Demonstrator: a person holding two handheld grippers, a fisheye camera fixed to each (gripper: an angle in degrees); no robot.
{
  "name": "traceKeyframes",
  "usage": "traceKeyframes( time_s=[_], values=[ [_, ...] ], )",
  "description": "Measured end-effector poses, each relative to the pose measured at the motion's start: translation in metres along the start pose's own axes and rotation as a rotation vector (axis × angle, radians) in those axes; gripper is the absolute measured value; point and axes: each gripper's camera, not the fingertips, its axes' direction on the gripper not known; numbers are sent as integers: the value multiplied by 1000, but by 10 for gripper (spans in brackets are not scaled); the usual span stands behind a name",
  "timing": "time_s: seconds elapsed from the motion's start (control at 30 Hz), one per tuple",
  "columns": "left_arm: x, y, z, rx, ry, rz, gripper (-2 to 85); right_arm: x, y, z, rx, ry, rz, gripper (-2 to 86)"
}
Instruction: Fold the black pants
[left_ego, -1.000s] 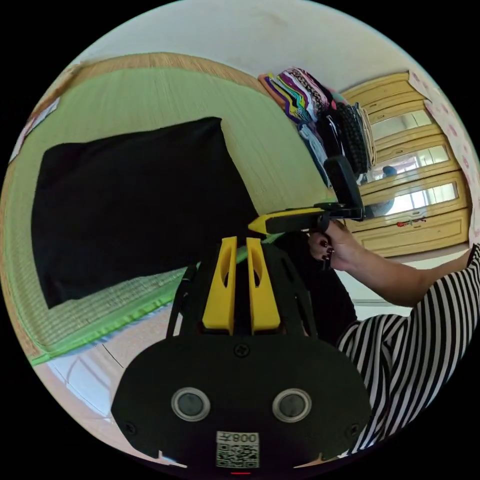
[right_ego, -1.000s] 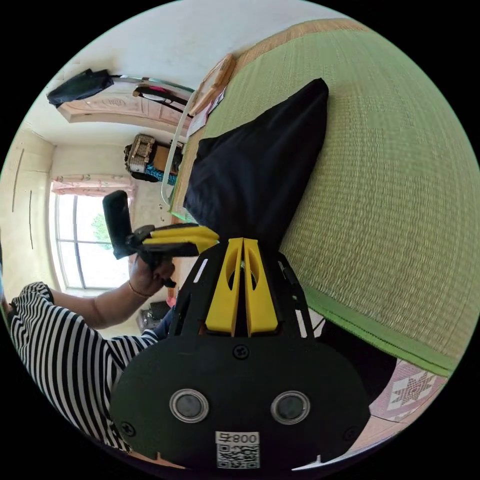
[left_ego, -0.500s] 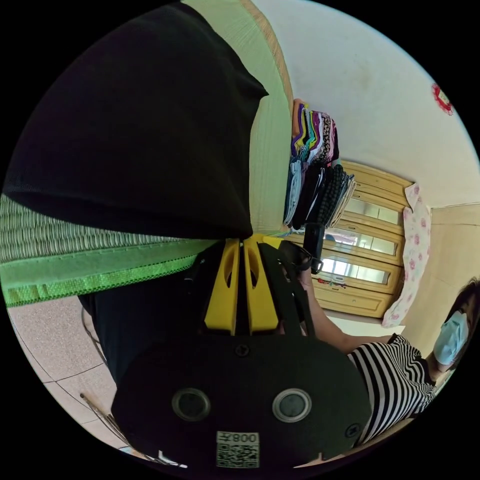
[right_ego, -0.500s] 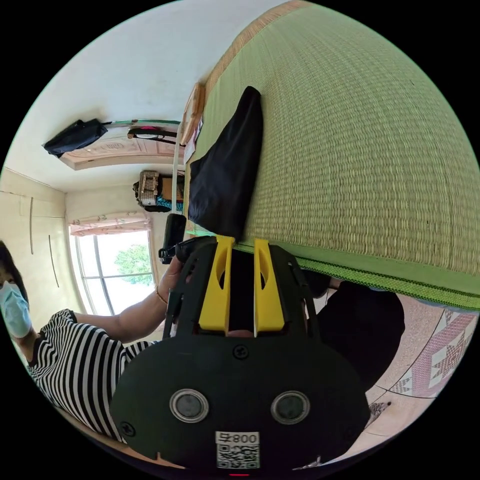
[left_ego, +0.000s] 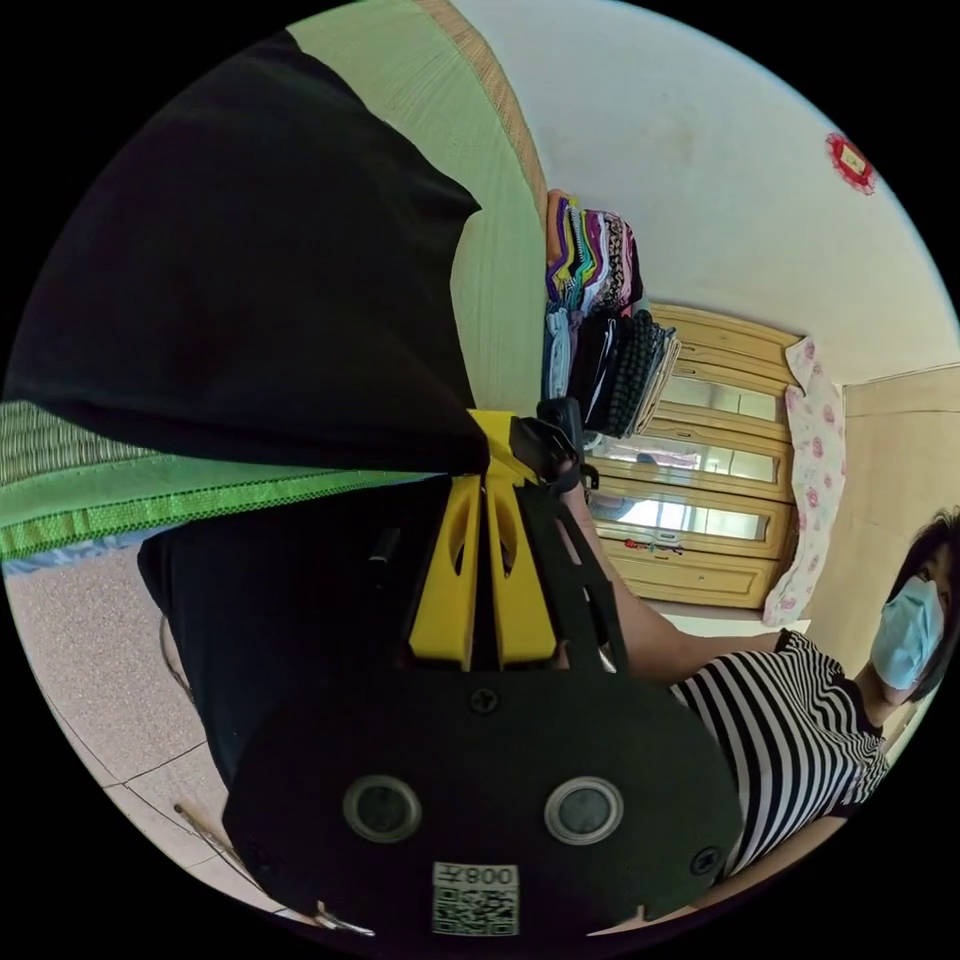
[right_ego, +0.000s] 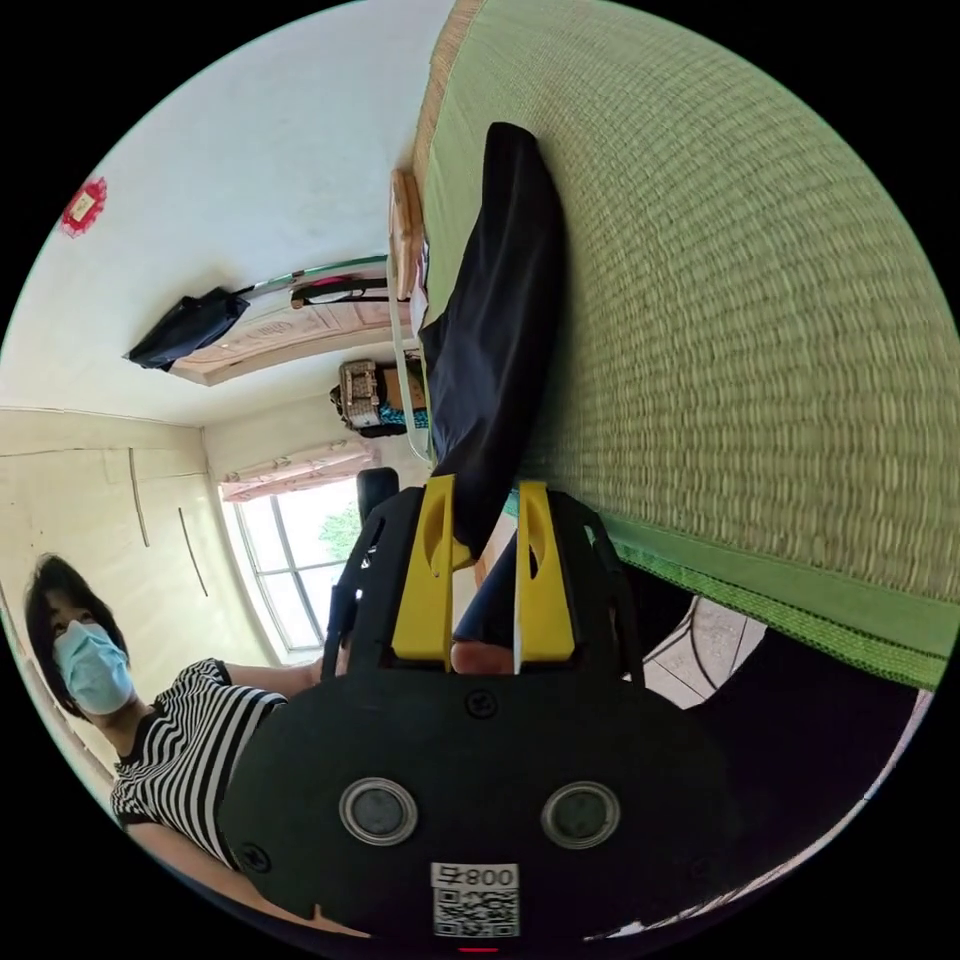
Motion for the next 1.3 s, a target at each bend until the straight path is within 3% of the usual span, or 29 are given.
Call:
traceKeyframes(
  time_s=[0.17, 0.43, 0.67, 0.9, 1.13, 1.3],
  values=[
    [-16, 9, -10, 6, 6, -3, 8, 0, 15, 2, -10, -68, 40, 56],
    [-47, 36, -40, 84, 79, -34, 25, -35, 43, -9, -4, -8, -26, 35],
    [-81, 65, -68, 279, 285, -140, 116, -85, 71, -18, -5, -2, -101, 25],
    [-97, 82, -75, 521, 507, -218, 149, -134, 106, -23, -25, 4, -165, 18],
    [-89, 83, -66, 639, 553, -275, 159, -166, 149, -36, -23, 7, -180, 16],
    [-68, 77, -47, 678, 552, -320, 122, -187, 191, -52, -8, 10, -176, 14]
  ],
)
